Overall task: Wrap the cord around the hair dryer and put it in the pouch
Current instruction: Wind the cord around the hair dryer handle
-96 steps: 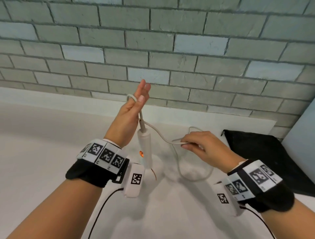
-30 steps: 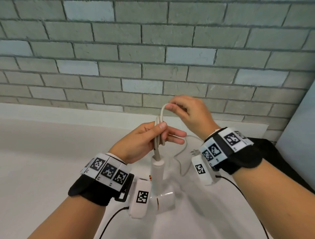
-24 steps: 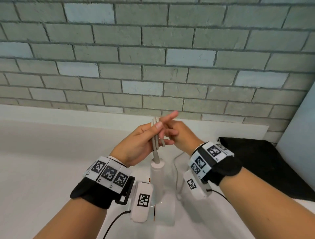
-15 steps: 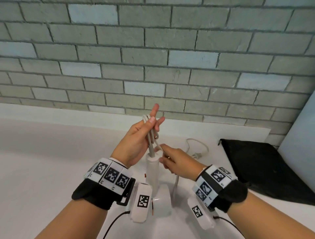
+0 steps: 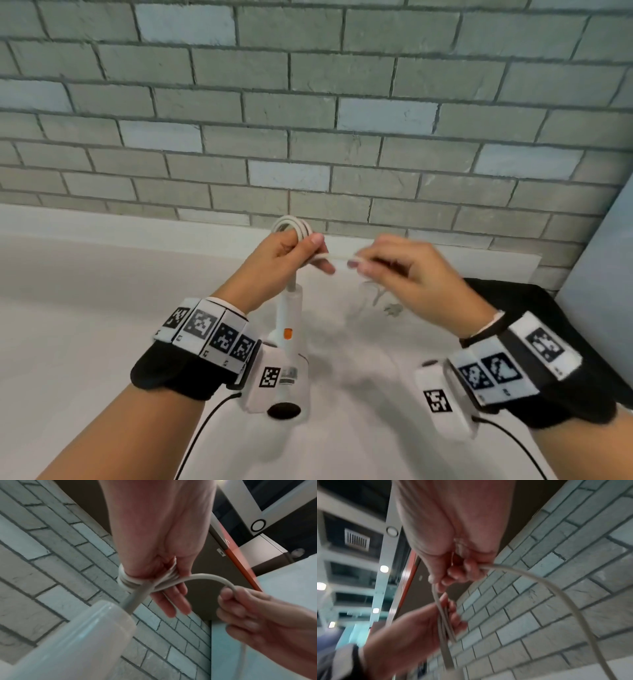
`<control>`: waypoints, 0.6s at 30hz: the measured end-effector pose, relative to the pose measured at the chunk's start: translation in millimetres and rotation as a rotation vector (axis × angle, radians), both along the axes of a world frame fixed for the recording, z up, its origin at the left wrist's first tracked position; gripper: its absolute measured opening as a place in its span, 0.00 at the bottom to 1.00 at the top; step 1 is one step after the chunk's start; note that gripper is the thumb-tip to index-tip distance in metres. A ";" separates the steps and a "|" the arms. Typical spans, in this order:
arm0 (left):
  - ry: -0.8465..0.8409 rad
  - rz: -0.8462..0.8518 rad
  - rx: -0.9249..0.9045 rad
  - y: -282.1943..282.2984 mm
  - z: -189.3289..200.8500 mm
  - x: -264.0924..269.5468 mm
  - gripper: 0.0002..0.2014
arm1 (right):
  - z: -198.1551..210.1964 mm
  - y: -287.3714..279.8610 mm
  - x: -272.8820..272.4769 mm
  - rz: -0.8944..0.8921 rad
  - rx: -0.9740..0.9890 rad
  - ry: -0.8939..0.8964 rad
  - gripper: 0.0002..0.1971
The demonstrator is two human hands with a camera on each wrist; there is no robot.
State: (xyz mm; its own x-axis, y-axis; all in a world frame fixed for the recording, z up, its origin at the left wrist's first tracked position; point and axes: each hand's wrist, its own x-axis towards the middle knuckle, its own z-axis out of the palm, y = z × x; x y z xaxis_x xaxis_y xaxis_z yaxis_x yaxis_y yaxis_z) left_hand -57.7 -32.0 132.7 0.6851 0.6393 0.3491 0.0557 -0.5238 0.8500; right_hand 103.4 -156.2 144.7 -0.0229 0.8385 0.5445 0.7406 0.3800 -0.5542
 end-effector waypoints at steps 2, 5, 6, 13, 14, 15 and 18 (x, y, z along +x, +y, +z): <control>0.023 -0.095 -0.056 -4.3 1.6 0.9 0.21 | 19.1 3.9 4.6 -0.067 0.135 0.047 0.06; -0.007 -0.239 -0.168 -10.7 -0.8 6.0 0.25 | 28.2 17.6 11.9 -0.067 0.146 0.184 0.04; -0.028 -0.275 -0.210 -13.1 -2.0 8.1 0.24 | 26.4 23.3 13.1 -0.035 0.115 0.250 0.05; -0.218 -0.481 -0.483 -19.2 -7.4 14.6 0.21 | -4.7 46.8 3.1 0.201 -0.277 0.647 0.11; -0.243 -0.497 -0.516 -18.0 -8.3 14.3 0.21 | -7.3 46.6 1.1 0.205 -0.313 0.673 0.13; -0.259 -0.501 -0.536 -16.6 -9.0 14.0 0.21 | -9.7 46.6 0.1 0.205 -0.338 0.704 0.14; -0.247 -0.433 -0.485 -13.7 -10.8 15.0 0.19 | -11.2 44.8 -2.1 0.172 -0.303 0.733 0.15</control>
